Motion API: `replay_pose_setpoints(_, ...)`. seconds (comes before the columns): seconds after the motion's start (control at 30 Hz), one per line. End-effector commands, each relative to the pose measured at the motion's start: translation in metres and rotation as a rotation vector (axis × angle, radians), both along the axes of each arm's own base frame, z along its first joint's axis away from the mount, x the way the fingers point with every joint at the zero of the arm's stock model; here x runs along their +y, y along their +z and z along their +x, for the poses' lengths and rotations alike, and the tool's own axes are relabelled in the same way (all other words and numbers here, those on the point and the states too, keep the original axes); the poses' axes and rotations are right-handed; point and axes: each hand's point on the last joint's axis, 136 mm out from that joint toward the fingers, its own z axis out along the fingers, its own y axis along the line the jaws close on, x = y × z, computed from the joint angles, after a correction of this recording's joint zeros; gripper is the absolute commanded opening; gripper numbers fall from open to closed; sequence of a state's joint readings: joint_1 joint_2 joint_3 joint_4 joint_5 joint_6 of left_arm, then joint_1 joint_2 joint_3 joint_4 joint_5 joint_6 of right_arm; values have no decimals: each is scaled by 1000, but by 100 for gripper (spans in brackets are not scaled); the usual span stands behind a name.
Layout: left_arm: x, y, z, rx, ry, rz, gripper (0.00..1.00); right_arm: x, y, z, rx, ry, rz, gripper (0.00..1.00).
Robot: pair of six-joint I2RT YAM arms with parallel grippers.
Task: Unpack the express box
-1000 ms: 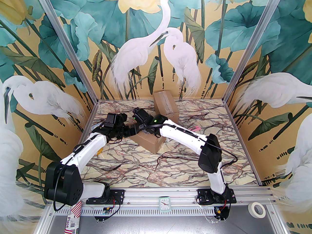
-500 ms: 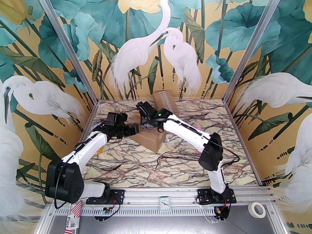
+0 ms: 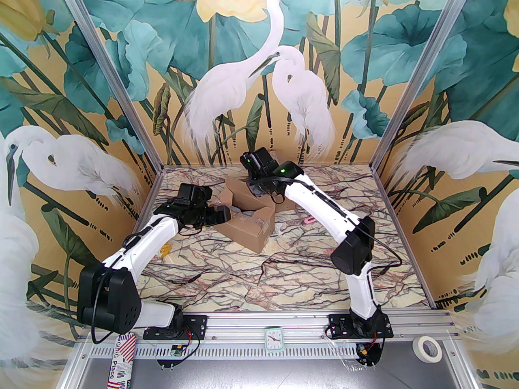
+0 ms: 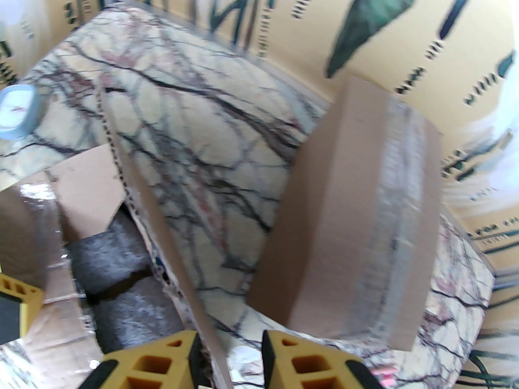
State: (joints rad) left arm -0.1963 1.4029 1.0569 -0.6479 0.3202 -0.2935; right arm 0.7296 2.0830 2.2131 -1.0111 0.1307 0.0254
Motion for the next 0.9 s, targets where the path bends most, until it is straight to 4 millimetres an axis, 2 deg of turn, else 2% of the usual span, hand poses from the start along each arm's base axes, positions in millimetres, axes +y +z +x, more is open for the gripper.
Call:
replay_pose_setpoints(0.0, 14, -7, -13, 92, 12, 77, 90, 5, -13, -5, 82, 44, 24, 36)
replay_pose_setpoints(0.07, 12, 8, -7, 74, 25, 64, 91, 4, -14, -5, 84, 34, 29, 40)
replay_pose_setpoints(0.23, 12, 44, 4, 59, 125, 17, 92, 4, -6, -5, 71, 7, 70, 41)
replay_pose_setpoints(0.33, 10, 57, 8, 67, 203, -23, 90, 5, -1, -7, 75, -2, 98, 41)
replay_pose_setpoints(0.5, 4, 69, 8, 82, 315, -55, 89, 7, 3, -13, 70, -19, 126, 41)
replay_pose_setpoints(0.63, -11, 80, 7, 79, 347, -48, 92, 9, 9, -18, 52, -16, 151, 43)
replay_pose_setpoints(0.87, -13, 68, 6, 207, 559, -51, 93, 4, 6, -15, 39, -53, 132, 43)
